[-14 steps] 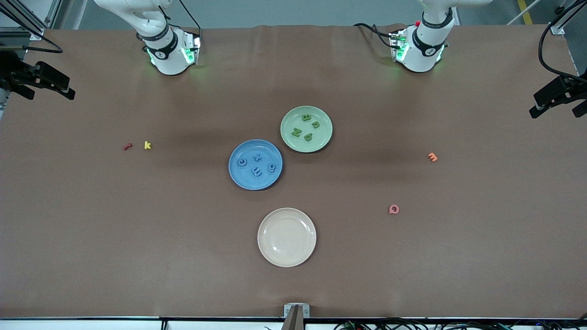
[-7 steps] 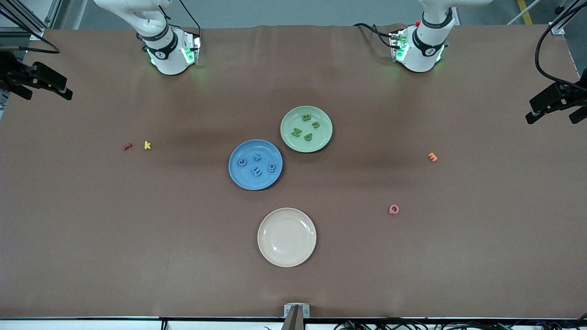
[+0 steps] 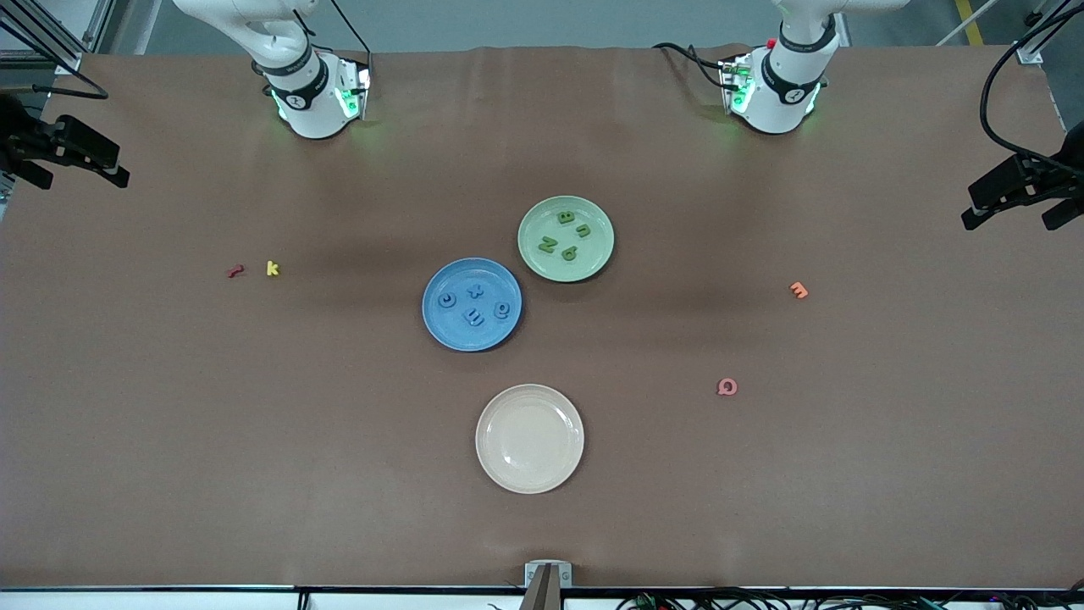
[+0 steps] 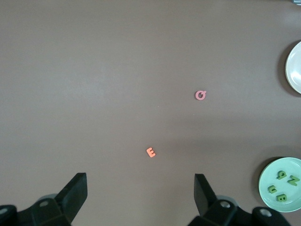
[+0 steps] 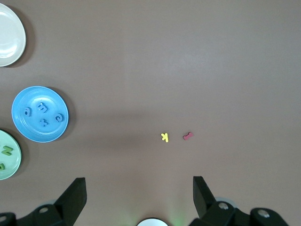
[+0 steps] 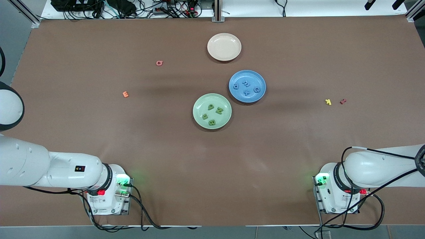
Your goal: Sort letters by color into matching plates
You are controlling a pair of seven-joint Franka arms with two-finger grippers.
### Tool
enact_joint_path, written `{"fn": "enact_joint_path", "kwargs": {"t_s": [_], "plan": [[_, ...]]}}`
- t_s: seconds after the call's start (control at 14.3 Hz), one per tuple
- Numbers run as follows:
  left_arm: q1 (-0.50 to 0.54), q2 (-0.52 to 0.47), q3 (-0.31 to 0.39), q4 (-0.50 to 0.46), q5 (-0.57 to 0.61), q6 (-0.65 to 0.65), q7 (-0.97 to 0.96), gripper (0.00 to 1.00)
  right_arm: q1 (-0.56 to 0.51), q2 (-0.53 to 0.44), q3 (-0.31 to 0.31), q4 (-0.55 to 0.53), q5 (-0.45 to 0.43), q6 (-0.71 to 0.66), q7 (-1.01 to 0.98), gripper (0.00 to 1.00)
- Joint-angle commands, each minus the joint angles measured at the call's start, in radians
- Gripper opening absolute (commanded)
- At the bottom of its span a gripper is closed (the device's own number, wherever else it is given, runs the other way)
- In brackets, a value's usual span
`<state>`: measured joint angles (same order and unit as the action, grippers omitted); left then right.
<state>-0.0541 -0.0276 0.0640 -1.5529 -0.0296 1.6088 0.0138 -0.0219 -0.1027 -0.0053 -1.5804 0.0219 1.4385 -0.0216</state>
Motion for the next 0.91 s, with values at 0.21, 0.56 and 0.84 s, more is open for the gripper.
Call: {"fn": "enact_joint_path", "kwargs": {"t_s": [0.21, 0.56, 0.84], "plan": [[0.005, 0.009, -0.004, 0.022, 0.000, -0.004, 0.012, 1.00, 0.019, -0.032, -0.009, -0.027, -0.014, 0.011, -0.009, 1.00], [0.008, 0.012, -0.004, 0.019, -0.001, 0.006, 0.012, 1.00, 0.022, -0.031, -0.007, -0.027, -0.008, 0.016, -0.001, 1.00], [0.008, 0.012, -0.004, 0.017, -0.001, 0.006, 0.012, 1.00, 0.020, -0.031, -0.007, -0.029, -0.005, 0.013, 0.005, 1.00]]}}
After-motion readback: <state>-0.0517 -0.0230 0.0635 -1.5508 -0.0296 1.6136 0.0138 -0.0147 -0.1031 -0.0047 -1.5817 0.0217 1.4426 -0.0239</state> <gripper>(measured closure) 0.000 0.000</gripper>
